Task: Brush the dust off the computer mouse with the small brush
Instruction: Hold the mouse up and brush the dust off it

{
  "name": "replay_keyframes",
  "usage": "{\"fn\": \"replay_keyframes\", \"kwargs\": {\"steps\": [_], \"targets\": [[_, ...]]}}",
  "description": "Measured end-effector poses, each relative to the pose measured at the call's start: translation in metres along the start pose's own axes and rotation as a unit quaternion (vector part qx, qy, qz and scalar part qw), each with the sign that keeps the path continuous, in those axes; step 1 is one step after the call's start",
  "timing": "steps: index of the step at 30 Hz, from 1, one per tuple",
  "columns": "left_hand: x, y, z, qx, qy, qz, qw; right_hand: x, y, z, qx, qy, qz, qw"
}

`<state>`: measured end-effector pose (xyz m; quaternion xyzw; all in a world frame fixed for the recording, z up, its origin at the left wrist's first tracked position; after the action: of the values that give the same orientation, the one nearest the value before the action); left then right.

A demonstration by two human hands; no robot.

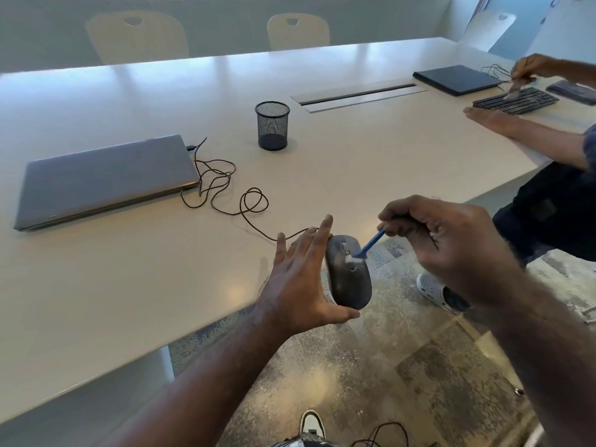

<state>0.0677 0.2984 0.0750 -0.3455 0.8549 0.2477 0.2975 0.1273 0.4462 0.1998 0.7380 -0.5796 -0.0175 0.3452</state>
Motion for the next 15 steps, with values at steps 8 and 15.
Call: {"fn": "replay_keyframes", "kwargs": {"steps": [8, 15], "targets": [[-0.002, 0.001, 0.0, -0.007, -0.006, 0.009, 1.0, -0.005, -0.003, 0.006, -0.031, -0.057, 0.001, 0.998], [-0.003, 0.001, 0.001, -0.006, -0.007, 0.012, 1.0, -0.018, -0.003, -0.002, -0.077, -0.027, 0.037, 0.996]]}}
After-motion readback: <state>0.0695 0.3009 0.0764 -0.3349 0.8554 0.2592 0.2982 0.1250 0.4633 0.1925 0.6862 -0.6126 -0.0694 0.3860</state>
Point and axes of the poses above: each hand's wrist, its own y-axis towards the middle knuckle, its own z-axis out of the palm, x = y × z, the point moved 8 cm from there along y, towards the middle knuckle, and after that the axes turned 4 degrees about -y, right-handed, at the moved point
